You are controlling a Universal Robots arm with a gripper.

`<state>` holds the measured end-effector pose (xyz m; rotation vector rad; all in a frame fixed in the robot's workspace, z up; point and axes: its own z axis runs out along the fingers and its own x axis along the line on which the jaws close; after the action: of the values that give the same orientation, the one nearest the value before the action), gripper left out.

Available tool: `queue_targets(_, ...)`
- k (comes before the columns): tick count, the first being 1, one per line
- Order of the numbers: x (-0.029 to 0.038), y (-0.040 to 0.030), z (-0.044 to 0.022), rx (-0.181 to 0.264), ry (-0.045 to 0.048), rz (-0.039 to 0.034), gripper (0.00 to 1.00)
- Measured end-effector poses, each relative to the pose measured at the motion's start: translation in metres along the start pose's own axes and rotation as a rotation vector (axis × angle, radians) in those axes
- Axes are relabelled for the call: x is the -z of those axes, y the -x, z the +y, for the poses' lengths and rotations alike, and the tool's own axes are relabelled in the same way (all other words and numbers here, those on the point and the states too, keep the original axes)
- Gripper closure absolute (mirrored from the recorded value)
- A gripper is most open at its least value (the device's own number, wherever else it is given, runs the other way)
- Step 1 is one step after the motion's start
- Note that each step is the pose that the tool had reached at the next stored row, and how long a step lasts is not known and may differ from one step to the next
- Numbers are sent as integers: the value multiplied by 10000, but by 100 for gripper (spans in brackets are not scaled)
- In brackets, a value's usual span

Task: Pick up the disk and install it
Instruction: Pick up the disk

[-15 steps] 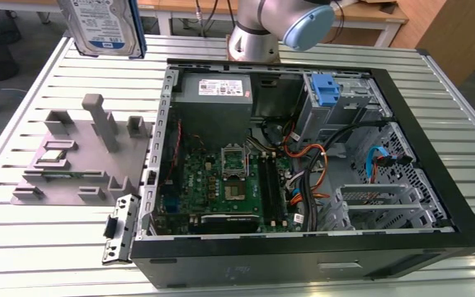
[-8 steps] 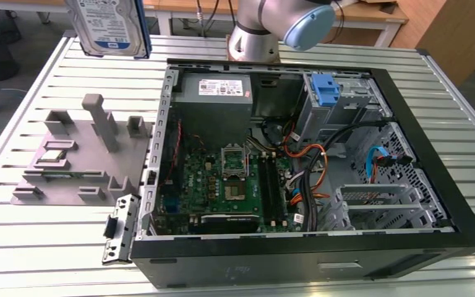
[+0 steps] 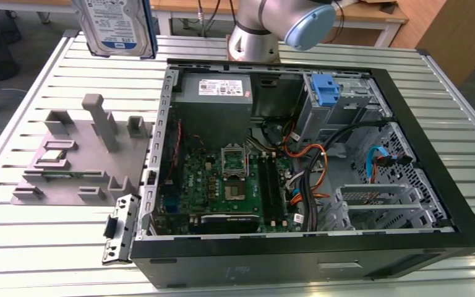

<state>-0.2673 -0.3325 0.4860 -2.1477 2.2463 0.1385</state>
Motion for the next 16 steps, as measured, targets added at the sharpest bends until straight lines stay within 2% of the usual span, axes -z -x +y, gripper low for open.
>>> queue_targets(9,5,5,-109,0,1,-2,65)
queue_targets(16,5,6,-119,1,1,-11,65)
